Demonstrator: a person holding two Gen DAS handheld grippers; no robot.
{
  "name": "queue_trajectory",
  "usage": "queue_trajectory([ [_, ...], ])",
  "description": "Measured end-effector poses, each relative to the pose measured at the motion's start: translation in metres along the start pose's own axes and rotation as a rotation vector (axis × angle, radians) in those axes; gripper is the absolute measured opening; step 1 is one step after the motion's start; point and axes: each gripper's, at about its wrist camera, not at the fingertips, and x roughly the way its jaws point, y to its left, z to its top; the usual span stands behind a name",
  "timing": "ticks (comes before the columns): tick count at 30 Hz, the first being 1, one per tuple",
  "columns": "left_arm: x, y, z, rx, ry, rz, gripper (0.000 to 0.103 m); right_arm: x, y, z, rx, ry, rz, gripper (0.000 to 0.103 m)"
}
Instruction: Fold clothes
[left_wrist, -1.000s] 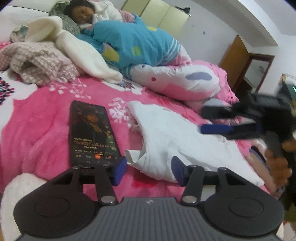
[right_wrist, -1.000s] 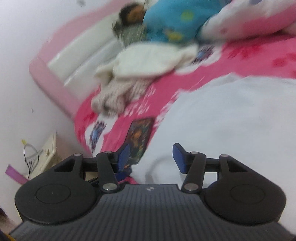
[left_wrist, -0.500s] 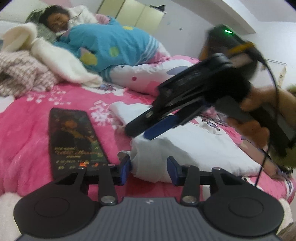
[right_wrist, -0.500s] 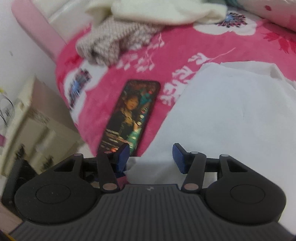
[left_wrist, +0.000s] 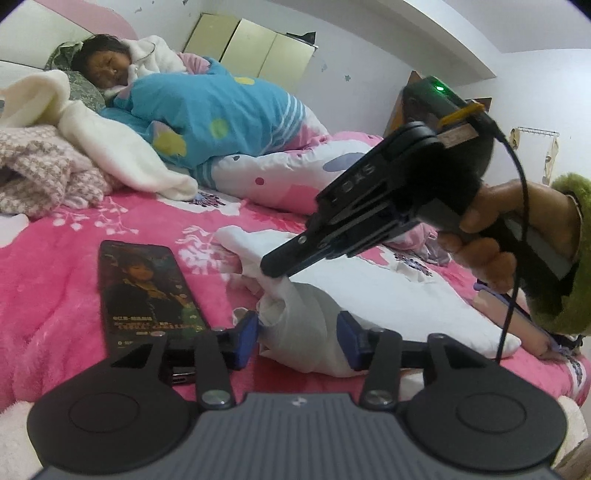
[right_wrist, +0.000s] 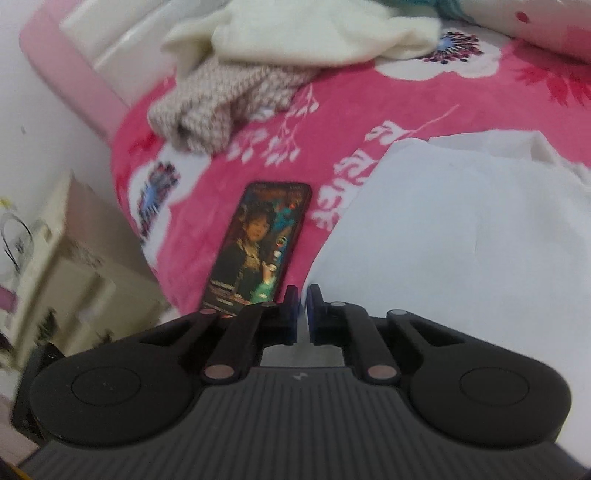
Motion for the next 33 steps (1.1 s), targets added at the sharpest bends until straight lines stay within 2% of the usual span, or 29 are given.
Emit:
queue_trajectory([
  [6, 0.01, -0.001, 0.001, 0.008, 0.002, 0.003, 0.047, -0.006, 0.001, -0.005, 0.026, -0.049, 0.035, 0.004],
  [13, 0.02, -0.001, 0.002, 0.02, 0.006, -0.018, 0.024, -0.005, 0.009, 0.001, -0.04, -0.043, 0.009, 0.006],
  [16, 0.024, 0.001, 0.003, 0.028, 0.022, -0.04, 0.02, -0.005, 0.01, 0.003, -0.053, -0.027, 0.006, 0.006],
  [18, 0.028, 0.003, 0.004, 0.023, 0.04, -0.056, 0.02, -0.005, 0.009, 0.002, -0.047, -0.019, 0.009, 0.006],
  [21, 0.033, 0.007, 0.004, -0.002, 0.063, -0.066, 0.031, -0.007, 0.004, -0.002, -0.015, -0.027, 0.015, 0.006],
  [23, 0.035, 0.007, 0.004, 0.0, 0.066, -0.075, 0.03, -0.009, 0.0, -0.005, 0.009, -0.035, 0.018, 0.006],
  [24, 0.037, 0.007, 0.004, 0.003, 0.07, -0.083, 0.026, -0.01, -0.002, -0.006, 0.022, -0.04, 0.018, 0.007],
  [25, 0.038, 0.011, 0.005, -0.025, 0.08, -0.111, 0.009, -0.012, -0.005, -0.008, 0.035, -0.044, 0.019, 0.007],
  [26, 0.038, 0.016, 0.006, -0.062, 0.093, -0.146, 0.007, -0.013, -0.007, -0.009, 0.046, -0.049, 0.018, 0.007],
  [29, 0.04, 0.048, 0.008, -0.328, 0.112, -0.307, 0.007, -0.018, -0.011, -0.012, 0.065, -0.065, 0.016, 0.007],
  [30, 0.042, 0.055, 0.007, -0.367, 0.122, -0.322, 0.007, -0.019, -0.013, -0.013, 0.069, -0.071, 0.018, 0.007],
  [33, 0.044, 0.061, 0.003, -0.35, 0.16, -0.285, 0.01, -0.02, -0.016, -0.015, 0.07, -0.087, 0.027, 0.008],
])
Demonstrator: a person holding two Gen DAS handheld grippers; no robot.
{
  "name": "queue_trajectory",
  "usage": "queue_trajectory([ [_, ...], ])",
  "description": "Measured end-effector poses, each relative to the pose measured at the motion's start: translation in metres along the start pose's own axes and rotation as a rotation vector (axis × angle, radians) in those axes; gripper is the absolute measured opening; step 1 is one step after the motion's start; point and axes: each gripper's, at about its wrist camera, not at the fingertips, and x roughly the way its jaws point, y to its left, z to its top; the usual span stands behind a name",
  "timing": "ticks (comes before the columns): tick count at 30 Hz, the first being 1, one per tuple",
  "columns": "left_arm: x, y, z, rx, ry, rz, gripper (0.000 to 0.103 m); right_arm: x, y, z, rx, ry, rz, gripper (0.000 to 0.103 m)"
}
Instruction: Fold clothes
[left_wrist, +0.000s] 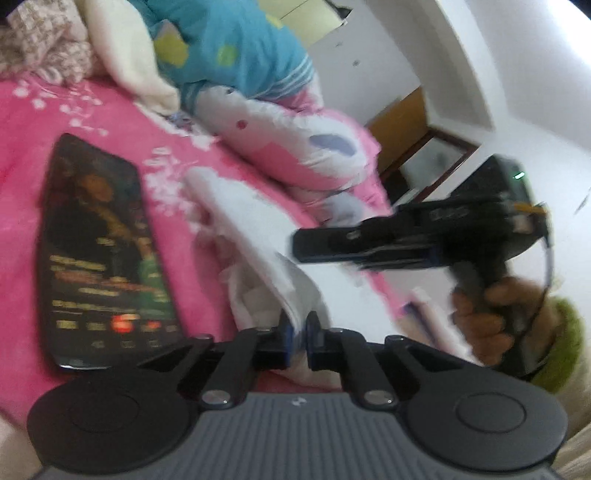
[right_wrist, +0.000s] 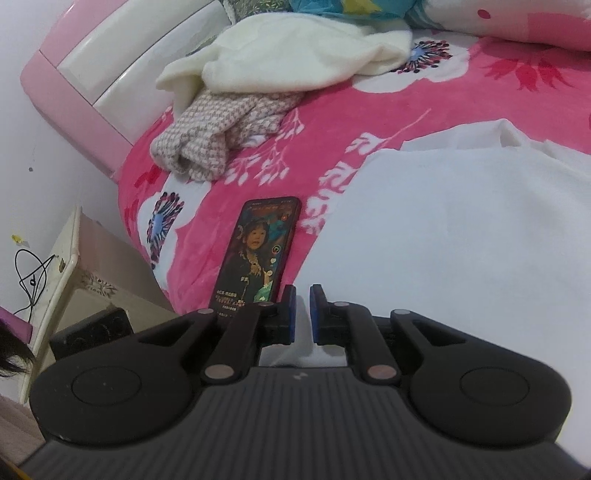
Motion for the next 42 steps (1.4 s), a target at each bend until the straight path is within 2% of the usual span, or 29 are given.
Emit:
queue_trajectory([
  [6, -0.002, 0.005, -0.001, 0.002, 0.036, -0.004, 0.012, -0.001, 0.007, -0.006, -0.099, -0.003, 0.067, 0.009],
  [10, 0.0, 0.009, 0.001, -0.016, 0.059, -0.02, 0.011, 0.027, 0.013, -0.018, -0.21, 0.073, 0.008, 0.008],
  [12, -0.001, 0.008, 0.001, -0.011, 0.07, 0.005, 0.012, 0.042, 0.013, -0.023, -0.25, 0.101, -0.024, 0.008],
  [14, -0.003, 0.005, 0.001, 0.001, 0.079, 0.035, 0.016, 0.049, 0.01, -0.028, -0.26, 0.089, -0.033, 0.007],
  [15, -0.006, 0.001, 0.0, 0.016, 0.081, 0.055, 0.024, 0.051, 0.008, -0.029, -0.26, 0.08, -0.036, 0.006],
  [16, -0.011, -0.003, -0.001, 0.039, 0.079, 0.072, 0.027, 0.05, 0.006, -0.03, -0.251, 0.069, -0.034, 0.006],
  [22, -0.042, -0.037, -0.005, 0.212, 0.061, 0.148, 0.028, 0.044, -0.01, -0.036, -0.155, 0.001, -0.006, 0.006],
  [25, -0.043, -0.059, -0.006, 0.335, 0.046, 0.1, 0.028, 0.045, -0.019, -0.04, -0.1, -0.045, 0.03, 0.006],
  [30, -0.03, -0.081, -0.009, 0.401, 0.049, 0.011, 0.028, 0.042, -0.03, -0.046, -0.012, -0.106, 0.089, 0.006],
  [34, -0.014, -0.081, -0.009, 0.42, 0.052, 0.049, 0.028, 0.018, -0.04, -0.047, 0.047, -0.212, 0.134, 0.008],
  [37, -0.006, -0.073, -0.007, 0.398, 0.027, 0.08, 0.028, -0.016, -0.047, -0.049, 0.04, -0.306, 0.098, 0.009],
  [42, 0.013, -0.05, -0.012, 0.329, 0.077, 0.186, 0.026, -0.064, -0.052, -0.064, -0.056, -0.411, -0.092, 0.009],
])
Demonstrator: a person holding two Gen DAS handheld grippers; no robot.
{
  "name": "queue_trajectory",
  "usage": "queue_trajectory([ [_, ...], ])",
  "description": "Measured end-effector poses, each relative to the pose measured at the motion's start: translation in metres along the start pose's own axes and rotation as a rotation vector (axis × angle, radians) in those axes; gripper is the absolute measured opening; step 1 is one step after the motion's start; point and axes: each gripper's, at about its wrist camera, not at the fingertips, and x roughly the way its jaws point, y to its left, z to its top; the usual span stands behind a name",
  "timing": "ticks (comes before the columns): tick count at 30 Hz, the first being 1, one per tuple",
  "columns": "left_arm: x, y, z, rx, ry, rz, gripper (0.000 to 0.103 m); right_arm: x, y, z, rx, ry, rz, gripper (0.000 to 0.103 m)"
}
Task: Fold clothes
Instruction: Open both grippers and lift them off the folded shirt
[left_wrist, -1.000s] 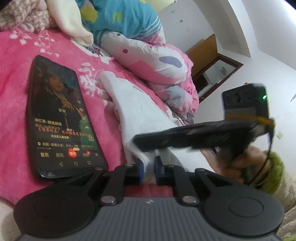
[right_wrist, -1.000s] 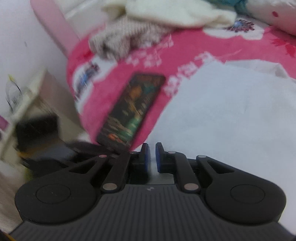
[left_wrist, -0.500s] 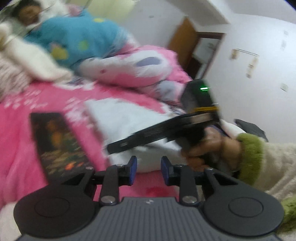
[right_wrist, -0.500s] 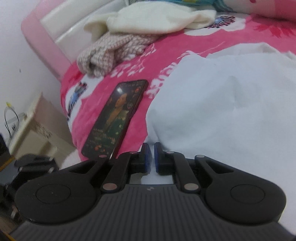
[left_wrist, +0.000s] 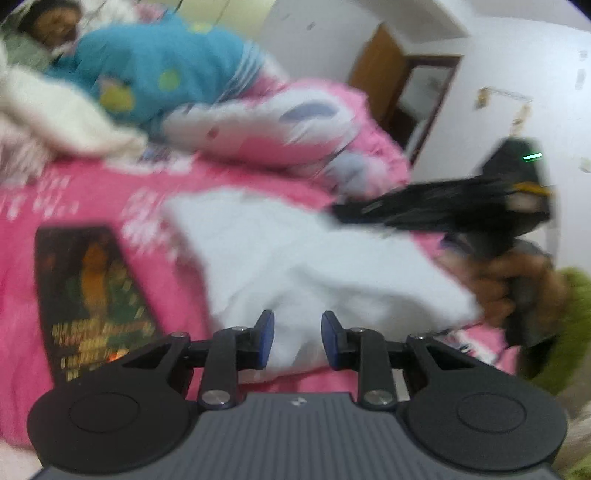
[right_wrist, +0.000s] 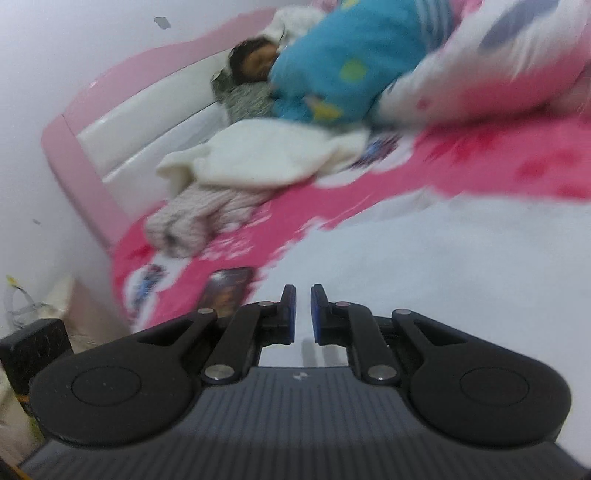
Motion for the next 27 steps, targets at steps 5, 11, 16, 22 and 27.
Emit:
queue_trajectory([
  [5, 0.004, 0.003, -0.005, -0.033, -0.003, 0.01, 0.025, 0.004, -0.009, 0.005, -0.104, 0.062, -0.137, 0.013],
  [11, 0.004, 0.006, -0.009, -0.044, -0.005, 0.008, 0.025, 0.048, -0.042, 0.011, -0.125, 0.172, -0.219, 0.018],
  [16, 0.003, 0.006, -0.009, -0.04, -0.001, 0.002, 0.025, 0.068, -0.09, 0.018, -0.035, 0.15, -0.273, 0.018],
  [22, 0.003, 0.007, -0.011, -0.045, -0.01, -0.015, 0.03, 0.056, -0.073, 0.054, -0.075, 0.071, -0.182, 0.041],
  [27, 0.003, 0.006, -0.013, -0.031, -0.023, -0.018, 0.031, 0.097, -0.023, 0.067, -0.318, 0.185, 0.017, 0.059],
])
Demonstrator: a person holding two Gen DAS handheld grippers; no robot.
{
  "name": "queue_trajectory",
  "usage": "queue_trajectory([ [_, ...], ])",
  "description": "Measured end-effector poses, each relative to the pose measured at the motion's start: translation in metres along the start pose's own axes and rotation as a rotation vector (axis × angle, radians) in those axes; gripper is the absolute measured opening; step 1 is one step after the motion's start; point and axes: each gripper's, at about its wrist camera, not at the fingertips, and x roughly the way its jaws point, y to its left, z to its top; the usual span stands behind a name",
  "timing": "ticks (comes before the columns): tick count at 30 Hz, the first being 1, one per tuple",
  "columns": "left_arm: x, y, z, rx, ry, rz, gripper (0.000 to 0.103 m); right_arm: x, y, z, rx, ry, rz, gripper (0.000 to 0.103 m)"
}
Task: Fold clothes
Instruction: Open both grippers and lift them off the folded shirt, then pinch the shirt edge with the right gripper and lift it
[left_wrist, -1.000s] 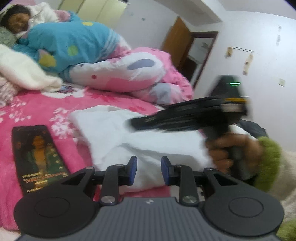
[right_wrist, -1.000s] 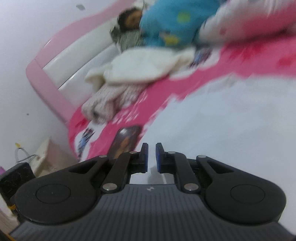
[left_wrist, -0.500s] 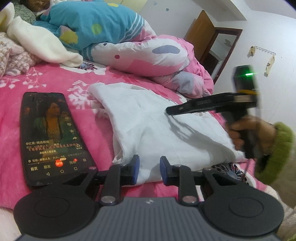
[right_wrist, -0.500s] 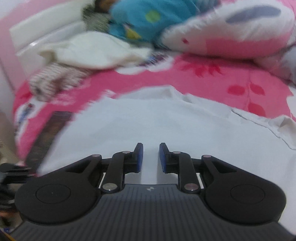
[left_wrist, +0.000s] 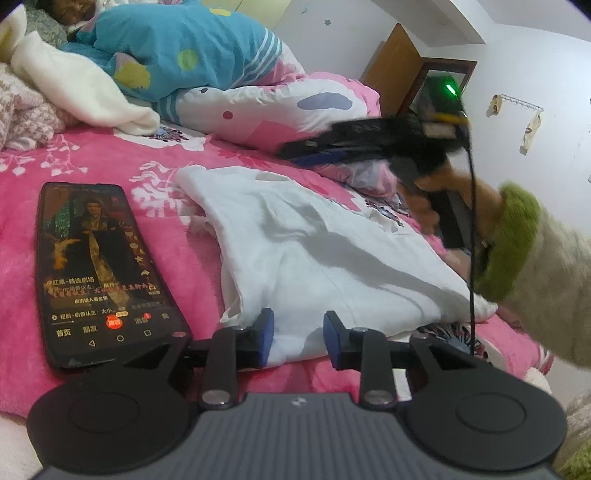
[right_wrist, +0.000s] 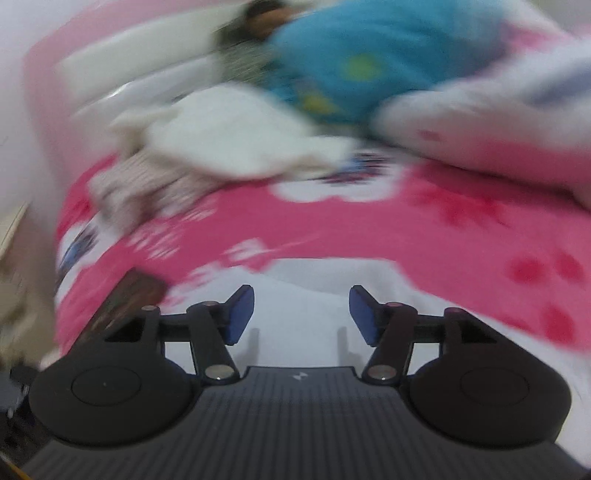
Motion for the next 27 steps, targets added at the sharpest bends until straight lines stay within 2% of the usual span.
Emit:
queue_trajectory([
  [3, 0.0, 0.001, 0.0, -0.001, -0.003, -0.007, 0.031, 0.029, 0.021, 0.014, -0.178, 0.078, 0.067, 0.066],
  [5, -0.001, 0.003, 0.0, -0.008, -0.005, -0.018, 0.031, 0.048, 0.031, 0.023, -0.288, 0.132, 0.099, 0.067],
  [8, -0.002, 0.006, 0.001, -0.018, -0.007, -0.031, 0.031, 0.068, 0.03, 0.038, -0.331, 0.209, 0.176, 0.067],
  [11, -0.003, 0.007, 0.0, -0.028, -0.008, -0.032, 0.032, 0.082, 0.028, 0.051, -0.291, 0.259, 0.211, 0.067],
  [15, -0.004, 0.002, -0.001, -0.016, -0.015, -0.035, 0.039, 0.089, 0.041, 0.06, -0.233, 0.286, 0.24, 0.067],
  [20, -0.002, -0.007, 0.001, 0.013, -0.002, -0.001, 0.043, 0.103, 0.047, 0.069, -0.086, 0.339, 0.117, 0.066],
  [23, -0.001, -0.013, 0.002, 0.041, 0.0, 0.019, 0.047, 0.093, 0.055, 0.071, 0.002, 0.324, 0.12, 0.066],
  [27, 0.001, -0.021, 0.0, 0.086, -0.002, 0.044, 0.049, 0.09, 0.069, 0.064, -0.001, 0.355, 0.058, 0.065],
])
